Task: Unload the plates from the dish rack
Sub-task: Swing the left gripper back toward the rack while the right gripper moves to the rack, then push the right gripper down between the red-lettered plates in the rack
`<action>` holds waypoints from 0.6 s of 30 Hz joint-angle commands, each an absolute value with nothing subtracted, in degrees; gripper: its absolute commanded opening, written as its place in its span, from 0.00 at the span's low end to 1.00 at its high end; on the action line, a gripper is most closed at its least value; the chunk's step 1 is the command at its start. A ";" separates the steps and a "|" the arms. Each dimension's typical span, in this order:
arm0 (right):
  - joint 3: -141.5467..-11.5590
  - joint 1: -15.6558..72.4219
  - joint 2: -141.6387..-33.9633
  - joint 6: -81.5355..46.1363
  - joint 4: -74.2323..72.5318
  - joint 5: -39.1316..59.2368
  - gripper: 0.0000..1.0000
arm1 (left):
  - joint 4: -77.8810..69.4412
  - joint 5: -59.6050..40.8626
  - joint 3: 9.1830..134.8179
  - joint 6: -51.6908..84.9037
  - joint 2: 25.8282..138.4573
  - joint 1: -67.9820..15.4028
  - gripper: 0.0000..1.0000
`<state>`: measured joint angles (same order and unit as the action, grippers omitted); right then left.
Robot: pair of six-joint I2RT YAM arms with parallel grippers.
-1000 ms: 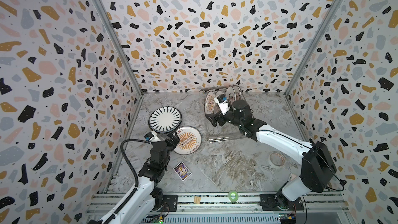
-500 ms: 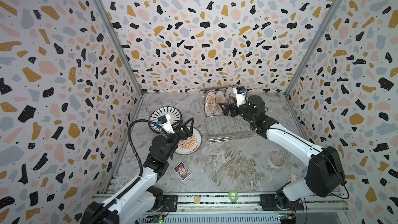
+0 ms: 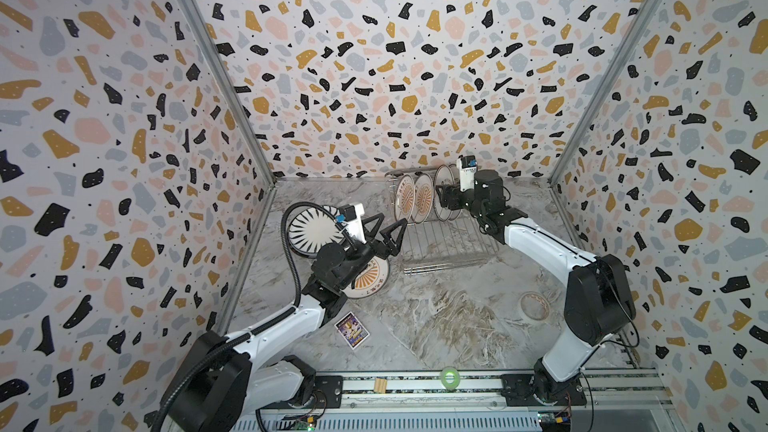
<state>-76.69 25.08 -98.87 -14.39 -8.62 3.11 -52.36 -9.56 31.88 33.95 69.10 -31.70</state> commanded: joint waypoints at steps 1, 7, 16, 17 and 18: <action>-82.07 24.92 -100.12 -13.91 -5.03 -0.61 0.66 | -55.36 -9.06 34.59 32.85 71.62 -32.17 1.00; -86.75 24.91 -104.70 -13.82 -1.51 -4.53 0.54 | -58.89 -11.63 36.48 35.21 76.85 -32.48 1.00; -90.28 25.09 -108.95 -13.97 0.86 -8.25 0.44 | -59.35 -11.58 36.78 35.68 78.90 -32.70 1.00; -90.78 25.05 -109.38 -13.94 1.09 -8.18 0.43 | -59.44 -11.53 36.86 35.87 79.12 -32.72 1.00; -91.55 25.13 -110.02 -13.99 1.74 -8.38 0.41 | -59.58 -11.69 36.95 36.19 79.34 -32.78 1.00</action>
